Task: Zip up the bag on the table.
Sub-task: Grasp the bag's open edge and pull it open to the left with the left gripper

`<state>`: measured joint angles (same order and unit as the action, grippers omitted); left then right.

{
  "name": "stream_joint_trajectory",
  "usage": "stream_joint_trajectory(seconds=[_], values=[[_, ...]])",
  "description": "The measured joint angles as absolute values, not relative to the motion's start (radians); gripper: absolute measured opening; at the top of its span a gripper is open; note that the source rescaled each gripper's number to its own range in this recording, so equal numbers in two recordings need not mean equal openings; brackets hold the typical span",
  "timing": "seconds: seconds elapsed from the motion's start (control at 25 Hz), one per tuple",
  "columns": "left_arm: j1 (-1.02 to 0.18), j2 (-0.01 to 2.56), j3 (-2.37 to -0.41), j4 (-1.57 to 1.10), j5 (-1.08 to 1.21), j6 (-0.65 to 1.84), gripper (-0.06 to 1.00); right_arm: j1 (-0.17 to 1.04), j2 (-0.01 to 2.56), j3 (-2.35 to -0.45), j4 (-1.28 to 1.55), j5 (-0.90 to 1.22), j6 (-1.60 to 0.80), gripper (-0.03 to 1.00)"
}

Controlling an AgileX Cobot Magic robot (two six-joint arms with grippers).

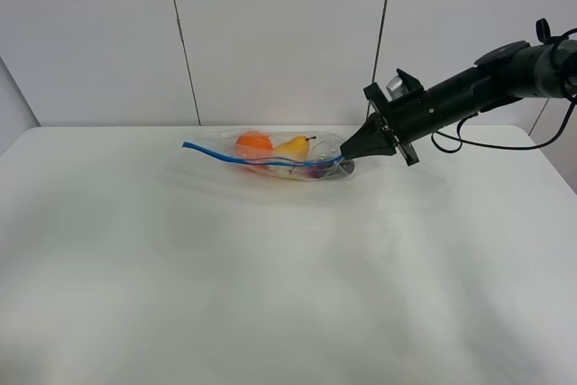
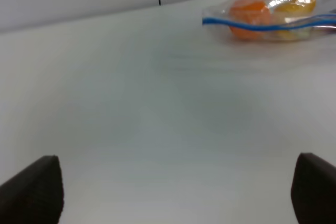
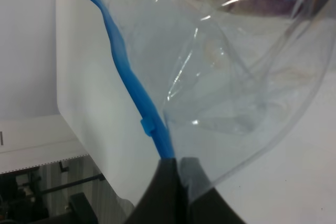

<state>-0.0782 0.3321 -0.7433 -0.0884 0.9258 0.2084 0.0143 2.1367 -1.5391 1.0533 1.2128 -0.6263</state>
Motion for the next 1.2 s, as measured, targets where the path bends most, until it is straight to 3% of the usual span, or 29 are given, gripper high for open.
stream_joint_trajectory(seconds=[0.12, 0.44, 0.68, 0.96, 1.2], values=[[-0.078, 0.498, -0.787, -0.088, 0.819, 0.37, 1.0, 0.014, 2.137, -1.539, 1.053, 1.213, -0.626, 0.0], [-0.078, 0.834, -0.801, -0.088, 0.425, 1.099, 1.0, 0.014, 2.137, -1.539, 1.053, 1.213, -0.626, 0.0], [-0.107, 1.0, -0.801, -0.212, 0.223, 1.266, 1.0, 0.014, 2.137, -1.539, 1.053, 1.213, -0.626, 0.0], [-0.356, 1.124, -0.801, -0.239, 0.151, 1.277, 1.0, 0.014, 2.137, -1.539, 1.053, 1.213, -0.626, 0.0], [-0.581, 1.275, -0.801, -0.239, -0.043, 1.277, 1.0, 0.014, 2.137, -1.539, 1.053, 1.213, -0.626, 0.0]])
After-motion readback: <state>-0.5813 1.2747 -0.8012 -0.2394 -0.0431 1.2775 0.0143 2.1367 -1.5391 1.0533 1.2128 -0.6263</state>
